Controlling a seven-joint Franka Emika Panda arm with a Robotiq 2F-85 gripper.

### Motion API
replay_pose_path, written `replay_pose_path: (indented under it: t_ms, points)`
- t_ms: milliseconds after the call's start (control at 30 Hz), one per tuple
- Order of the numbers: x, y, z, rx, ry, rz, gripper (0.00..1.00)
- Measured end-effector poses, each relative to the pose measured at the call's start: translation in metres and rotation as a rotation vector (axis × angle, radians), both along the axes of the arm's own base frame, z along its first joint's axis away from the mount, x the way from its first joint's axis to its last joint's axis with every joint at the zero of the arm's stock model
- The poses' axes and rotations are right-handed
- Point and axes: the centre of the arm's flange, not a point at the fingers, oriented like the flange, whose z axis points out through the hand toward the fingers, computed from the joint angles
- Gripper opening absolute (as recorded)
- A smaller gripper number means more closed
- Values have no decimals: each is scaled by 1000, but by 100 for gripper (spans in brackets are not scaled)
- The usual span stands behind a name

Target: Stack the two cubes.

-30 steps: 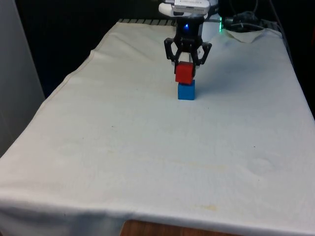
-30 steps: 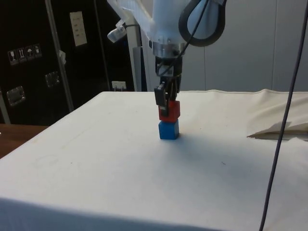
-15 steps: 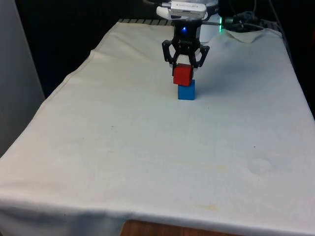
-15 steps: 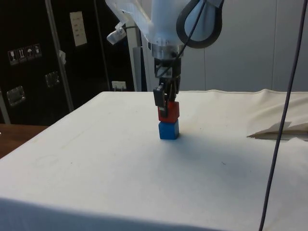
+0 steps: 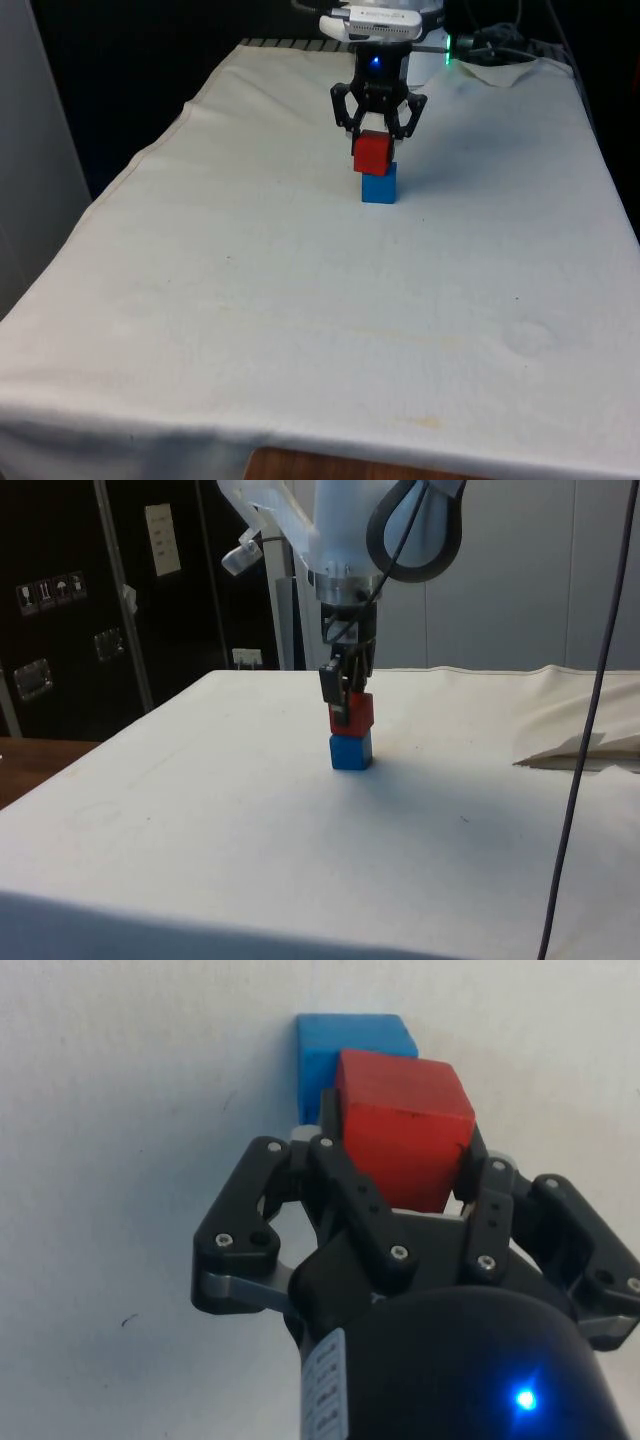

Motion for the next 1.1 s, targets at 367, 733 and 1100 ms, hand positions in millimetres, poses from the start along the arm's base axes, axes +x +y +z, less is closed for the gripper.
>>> replay_pose_path:
  t_ms: [367, 733, 1100]
  points:
    - [1, 5, 0, 2, -1, 3, 0]
    - [1, 7, 0, 2, -2, 3, 0]
    - [1, 7, 0, 2, -2, 4, 97]
